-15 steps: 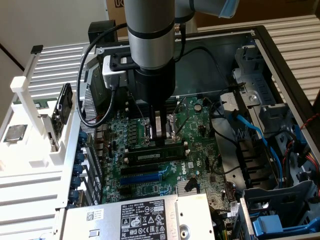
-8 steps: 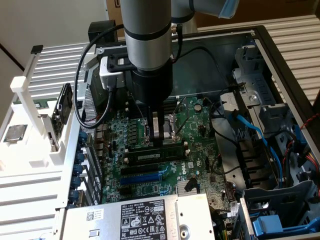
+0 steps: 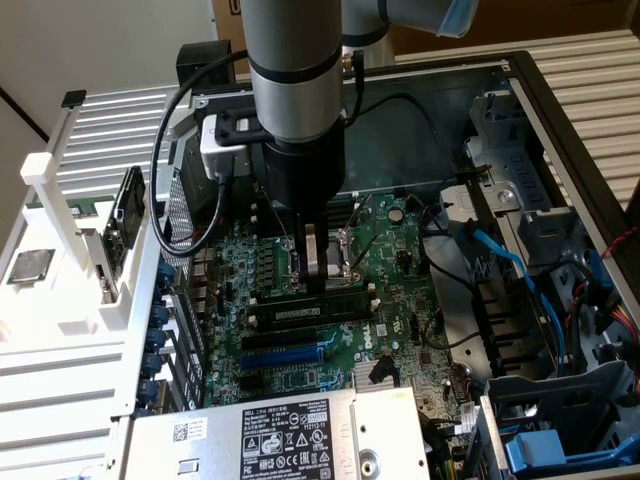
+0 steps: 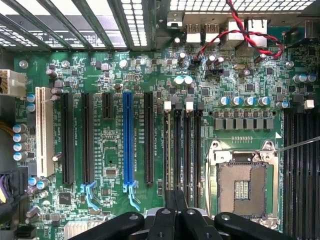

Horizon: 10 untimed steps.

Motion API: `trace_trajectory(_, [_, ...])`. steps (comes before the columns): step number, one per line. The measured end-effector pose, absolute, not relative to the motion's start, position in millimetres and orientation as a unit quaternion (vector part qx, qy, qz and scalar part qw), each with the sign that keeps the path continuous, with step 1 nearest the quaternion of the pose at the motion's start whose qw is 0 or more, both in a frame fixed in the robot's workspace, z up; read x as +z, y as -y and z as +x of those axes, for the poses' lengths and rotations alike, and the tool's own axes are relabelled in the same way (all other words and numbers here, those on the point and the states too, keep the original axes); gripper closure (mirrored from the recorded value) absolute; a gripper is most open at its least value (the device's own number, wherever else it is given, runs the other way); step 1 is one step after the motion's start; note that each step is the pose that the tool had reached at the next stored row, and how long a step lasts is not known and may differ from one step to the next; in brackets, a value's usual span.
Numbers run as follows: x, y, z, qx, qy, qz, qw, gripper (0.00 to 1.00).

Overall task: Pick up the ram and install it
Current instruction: 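Press down the ram until it locks into place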

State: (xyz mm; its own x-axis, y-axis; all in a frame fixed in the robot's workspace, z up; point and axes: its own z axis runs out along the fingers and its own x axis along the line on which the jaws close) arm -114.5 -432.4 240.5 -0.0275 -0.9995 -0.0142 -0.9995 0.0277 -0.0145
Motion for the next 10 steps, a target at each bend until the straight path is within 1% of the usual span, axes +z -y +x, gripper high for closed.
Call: trace_trajectory(10, [239.2, 434.4, -112.4, 0.000, -0.717, -0.697, 0.010, 0.89])
